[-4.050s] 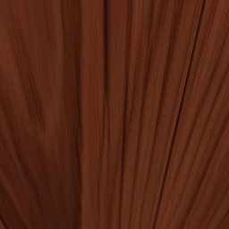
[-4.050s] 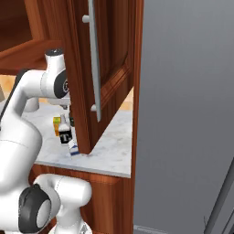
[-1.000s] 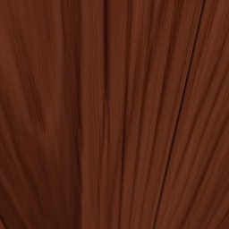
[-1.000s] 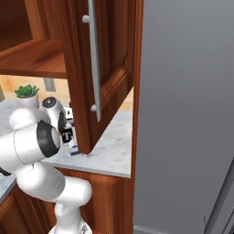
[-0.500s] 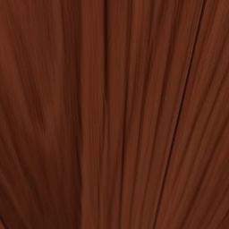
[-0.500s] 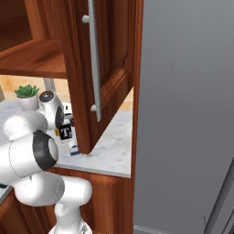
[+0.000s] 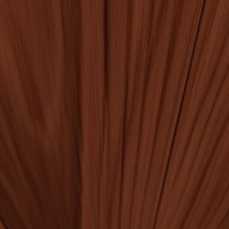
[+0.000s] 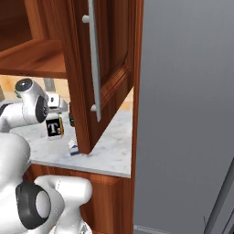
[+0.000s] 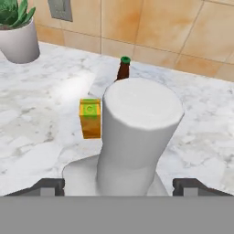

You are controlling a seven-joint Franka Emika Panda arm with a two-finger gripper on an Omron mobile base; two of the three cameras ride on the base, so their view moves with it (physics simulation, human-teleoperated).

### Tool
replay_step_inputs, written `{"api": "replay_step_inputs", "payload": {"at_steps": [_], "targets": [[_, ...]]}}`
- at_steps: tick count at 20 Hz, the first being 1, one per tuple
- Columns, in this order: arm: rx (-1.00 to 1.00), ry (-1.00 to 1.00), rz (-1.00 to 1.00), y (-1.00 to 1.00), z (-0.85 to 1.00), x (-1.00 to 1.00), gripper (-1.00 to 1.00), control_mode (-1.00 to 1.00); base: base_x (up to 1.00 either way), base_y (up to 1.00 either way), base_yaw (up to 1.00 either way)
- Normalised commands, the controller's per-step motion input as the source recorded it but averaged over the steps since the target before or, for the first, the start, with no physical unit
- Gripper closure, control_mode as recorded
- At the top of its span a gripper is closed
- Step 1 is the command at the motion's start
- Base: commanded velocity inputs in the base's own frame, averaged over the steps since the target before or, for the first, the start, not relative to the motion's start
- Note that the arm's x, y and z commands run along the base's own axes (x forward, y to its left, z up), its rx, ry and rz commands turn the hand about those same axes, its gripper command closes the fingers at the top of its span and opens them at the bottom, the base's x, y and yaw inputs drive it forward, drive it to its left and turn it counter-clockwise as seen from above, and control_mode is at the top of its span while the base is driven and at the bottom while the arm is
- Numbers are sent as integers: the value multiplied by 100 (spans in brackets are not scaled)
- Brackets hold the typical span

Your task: Sort all alcoholic drinks to one cabinet, and non-alcoholic drinks to the other.

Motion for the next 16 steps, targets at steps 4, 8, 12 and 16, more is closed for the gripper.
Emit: {"api": "replay_step_inputs", "payload": {"at_steps": [4, 8, 12, 16], "targets": [[1, -1, -7, 8, 94, -93, 100, -100, 0, 0, 0], [1, -10, -8, 17, 100, -77, 100, -100, 0, 0, 0], [2, -18, -2, 24, 100, -64, 100, -100, 0, 0, 0], [6, -20, 0, 21, 100, -71, 100, -100, 0, 0, 0]]}}
